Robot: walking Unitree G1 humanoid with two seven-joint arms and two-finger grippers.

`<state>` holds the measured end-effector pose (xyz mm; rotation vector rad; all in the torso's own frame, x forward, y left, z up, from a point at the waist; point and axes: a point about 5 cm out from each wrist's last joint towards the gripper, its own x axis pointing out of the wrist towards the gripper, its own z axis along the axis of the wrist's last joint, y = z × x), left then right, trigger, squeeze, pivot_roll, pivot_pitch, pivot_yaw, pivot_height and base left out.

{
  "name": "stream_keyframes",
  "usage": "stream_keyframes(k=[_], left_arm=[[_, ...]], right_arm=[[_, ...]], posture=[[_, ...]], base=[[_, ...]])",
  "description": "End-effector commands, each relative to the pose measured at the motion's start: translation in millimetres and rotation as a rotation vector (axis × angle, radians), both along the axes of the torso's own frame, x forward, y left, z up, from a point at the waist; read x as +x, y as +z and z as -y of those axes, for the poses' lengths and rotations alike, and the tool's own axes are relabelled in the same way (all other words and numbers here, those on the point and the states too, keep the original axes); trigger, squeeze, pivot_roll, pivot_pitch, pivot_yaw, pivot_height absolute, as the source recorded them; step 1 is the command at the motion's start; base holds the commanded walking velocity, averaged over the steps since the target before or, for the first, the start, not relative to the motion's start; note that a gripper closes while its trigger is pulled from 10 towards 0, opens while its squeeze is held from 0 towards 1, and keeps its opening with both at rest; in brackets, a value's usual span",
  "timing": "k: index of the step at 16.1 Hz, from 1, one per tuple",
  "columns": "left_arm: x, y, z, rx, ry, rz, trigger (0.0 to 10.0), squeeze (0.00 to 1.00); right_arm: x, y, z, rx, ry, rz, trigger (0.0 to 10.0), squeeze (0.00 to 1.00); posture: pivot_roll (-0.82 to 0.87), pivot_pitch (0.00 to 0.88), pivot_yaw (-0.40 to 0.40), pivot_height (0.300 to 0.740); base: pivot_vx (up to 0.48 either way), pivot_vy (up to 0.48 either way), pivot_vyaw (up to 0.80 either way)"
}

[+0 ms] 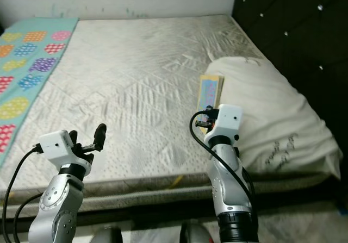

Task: Clean up the room

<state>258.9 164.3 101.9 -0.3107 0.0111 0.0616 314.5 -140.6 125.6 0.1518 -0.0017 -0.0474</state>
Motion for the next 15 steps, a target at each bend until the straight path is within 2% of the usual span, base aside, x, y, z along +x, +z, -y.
stream_keyframes(k=[1, 12, 15], left_arm=[[0.1, -3.1, -1.5, -0.011, 0.016, -0.025, 10.0, 0.0], [1.4, -0.3, 2.1, -0.035, -0.021, -0.007, 10.0, 0.0], [2.5, -0.6, 0.7, -0.041, -0.021, -0.009, 10.0, 0.0]], right_arm=[[3.4, 8.7, -0.7, 0.007, -0.006, 0.031, 10.0, 0.0], [2.9, 7.1, 2.3, 0.024, -0.03, 0.032, 10.0, 0.0], [2.0, 4.2, 2.9, 0.011, -0.026, 0.022, 10.0, 0.0]], posture=[[-0.06, 0.0, -0.008, 0.735], [-0.06, 0.0, -0.006, 0.74], [-0.06, 0.0, -0.008, 0.74]], base=[[0.0, 0.0, 0.0], [0.0, 0.0, 0.0], [0.0, 0.0, -0.7]])
